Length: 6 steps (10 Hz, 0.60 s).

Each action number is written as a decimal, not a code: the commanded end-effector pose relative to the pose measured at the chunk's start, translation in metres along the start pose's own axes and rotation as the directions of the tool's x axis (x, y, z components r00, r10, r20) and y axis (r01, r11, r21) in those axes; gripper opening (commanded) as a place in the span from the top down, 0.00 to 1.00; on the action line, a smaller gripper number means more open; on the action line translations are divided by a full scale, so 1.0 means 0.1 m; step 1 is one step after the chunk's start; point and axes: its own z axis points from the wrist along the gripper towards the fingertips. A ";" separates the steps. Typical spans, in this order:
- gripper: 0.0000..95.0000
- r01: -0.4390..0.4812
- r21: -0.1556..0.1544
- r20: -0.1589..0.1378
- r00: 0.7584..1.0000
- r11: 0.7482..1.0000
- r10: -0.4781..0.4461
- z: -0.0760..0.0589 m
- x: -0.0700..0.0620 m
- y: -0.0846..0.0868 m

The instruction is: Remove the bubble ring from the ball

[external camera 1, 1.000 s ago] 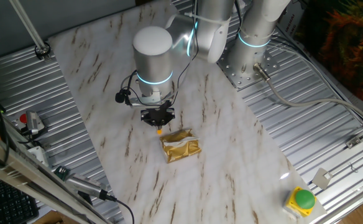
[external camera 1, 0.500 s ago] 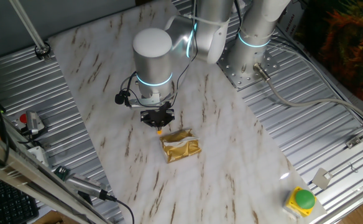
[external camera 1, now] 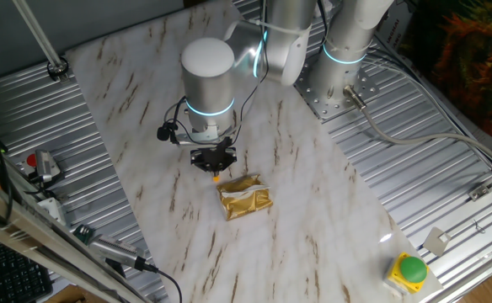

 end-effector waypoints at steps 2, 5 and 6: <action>0.80 0.037 0.007 -0.001 0.999 0.999 -0.037 0.00 0.00 0.00; 0.60 0.057 0.015 0.006 0.998 0.998 -0.057 0.01 0.00 -0.01; 0.60 0.057 0.017 0.006 0.998 0.998 -0.057 0.01 0.00 -0.01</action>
